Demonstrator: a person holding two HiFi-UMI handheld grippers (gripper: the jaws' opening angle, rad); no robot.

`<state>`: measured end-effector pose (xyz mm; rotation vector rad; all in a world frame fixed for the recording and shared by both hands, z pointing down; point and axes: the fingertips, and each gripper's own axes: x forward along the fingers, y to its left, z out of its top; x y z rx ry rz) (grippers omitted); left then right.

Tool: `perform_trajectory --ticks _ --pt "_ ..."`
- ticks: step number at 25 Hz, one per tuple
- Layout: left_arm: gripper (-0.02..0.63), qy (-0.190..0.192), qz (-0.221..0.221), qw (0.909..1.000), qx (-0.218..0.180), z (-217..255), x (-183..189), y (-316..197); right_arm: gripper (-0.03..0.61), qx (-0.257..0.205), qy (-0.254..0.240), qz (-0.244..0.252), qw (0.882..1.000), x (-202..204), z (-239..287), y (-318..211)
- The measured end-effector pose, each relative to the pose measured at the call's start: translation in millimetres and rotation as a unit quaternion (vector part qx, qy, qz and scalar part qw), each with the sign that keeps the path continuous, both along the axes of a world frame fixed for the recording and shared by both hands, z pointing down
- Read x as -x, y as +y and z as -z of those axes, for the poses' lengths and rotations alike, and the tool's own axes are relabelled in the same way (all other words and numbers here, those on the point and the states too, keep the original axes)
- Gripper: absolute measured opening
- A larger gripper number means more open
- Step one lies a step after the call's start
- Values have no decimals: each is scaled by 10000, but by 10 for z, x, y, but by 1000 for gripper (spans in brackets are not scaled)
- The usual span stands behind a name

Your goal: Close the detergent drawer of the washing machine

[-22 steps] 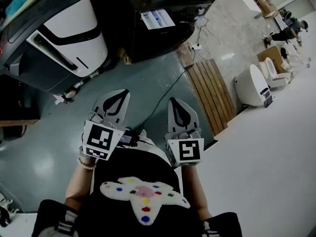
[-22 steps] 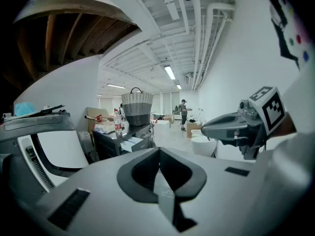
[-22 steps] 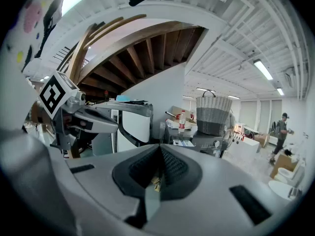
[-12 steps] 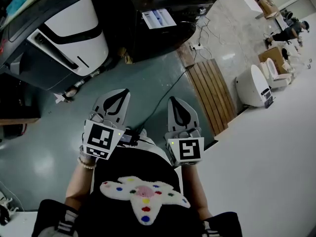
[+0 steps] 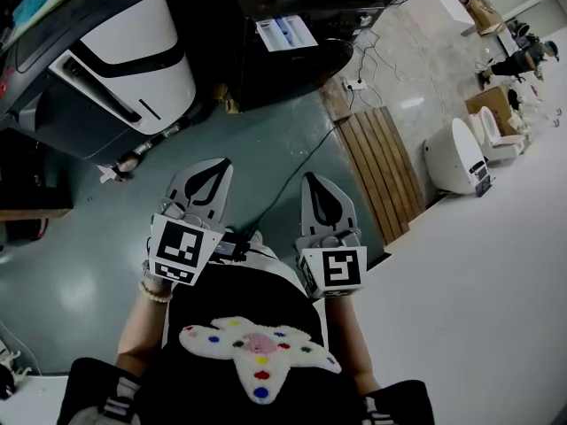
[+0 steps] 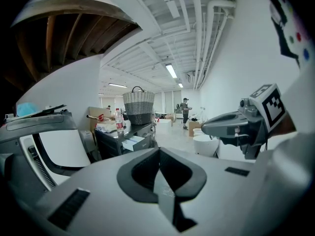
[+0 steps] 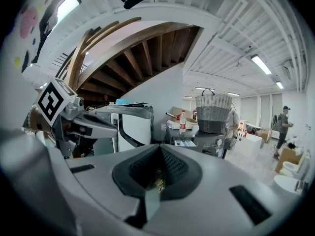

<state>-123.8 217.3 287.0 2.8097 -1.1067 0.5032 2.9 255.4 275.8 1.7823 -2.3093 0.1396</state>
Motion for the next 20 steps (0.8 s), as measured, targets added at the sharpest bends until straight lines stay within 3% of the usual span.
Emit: perform_trajectory --ticks 20 --pt "9 138 229 9996 -27 -46 -264 298 3 -77 -18 602 9982 -113 -71 206"
